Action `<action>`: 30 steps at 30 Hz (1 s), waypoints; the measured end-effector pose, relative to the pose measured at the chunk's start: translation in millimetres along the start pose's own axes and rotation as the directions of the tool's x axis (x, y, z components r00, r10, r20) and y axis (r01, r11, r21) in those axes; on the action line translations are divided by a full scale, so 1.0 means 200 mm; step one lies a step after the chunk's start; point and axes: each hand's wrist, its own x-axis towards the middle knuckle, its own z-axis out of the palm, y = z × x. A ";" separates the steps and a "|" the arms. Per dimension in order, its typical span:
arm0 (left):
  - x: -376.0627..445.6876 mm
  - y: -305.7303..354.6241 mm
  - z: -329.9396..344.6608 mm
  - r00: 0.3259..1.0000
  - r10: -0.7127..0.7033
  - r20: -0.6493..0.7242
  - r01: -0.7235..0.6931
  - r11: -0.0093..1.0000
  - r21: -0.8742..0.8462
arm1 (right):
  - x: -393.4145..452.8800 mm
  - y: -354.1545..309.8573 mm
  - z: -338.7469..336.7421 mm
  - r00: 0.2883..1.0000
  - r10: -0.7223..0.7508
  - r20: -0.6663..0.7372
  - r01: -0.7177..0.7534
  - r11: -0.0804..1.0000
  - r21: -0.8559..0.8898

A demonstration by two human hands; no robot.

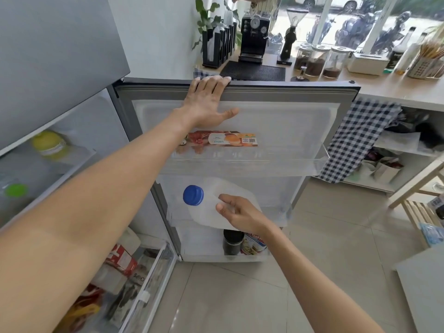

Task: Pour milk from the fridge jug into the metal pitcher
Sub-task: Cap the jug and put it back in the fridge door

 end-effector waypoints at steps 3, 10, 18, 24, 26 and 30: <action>0.00 0.00 0.00 1.000 0.001 0.001 -0.001 1.000 0.001 | 0.06 0.00 0.02 1.000 0.006 -0.005 -0.006 0.999 -0.034; 0.00 0.00 0.01 1.000 -0.009 0.005 0.009 1.000 0.005 | 0.17 0.06 0.03 0.993 0.115 -0.024 -0.113 0.992 0.062; 0.01 -0.01 0.02 1.000 -0.018 0.013 0.018 1.000 0.006 | 0.21 0.16 0.08 0.990 0.125 -0.061 -0.103 0.953 0.287; 0.01 -0.01 0.02 1.000 -0.016 0.004 0.016 1.000 0.001 | 0.25 0.19 0.02 0.986 0.158 -0.059 -0.114 0.882 0.458; 0.01 -0.01 0.02 1.000 -0.018 0.006 0.018 1.000 -0.002 | 0.27 0.22 0.01 0.987 0.150 -0.047 -0.111 0.876 0.470; 0.02 -0.01 0.02 1.000 -0.020 0.011 0.020 1.000 -0.010 | 0.28 0.28 -0.05 0.978 0.196 -0.073 -0.101 0.749 0.655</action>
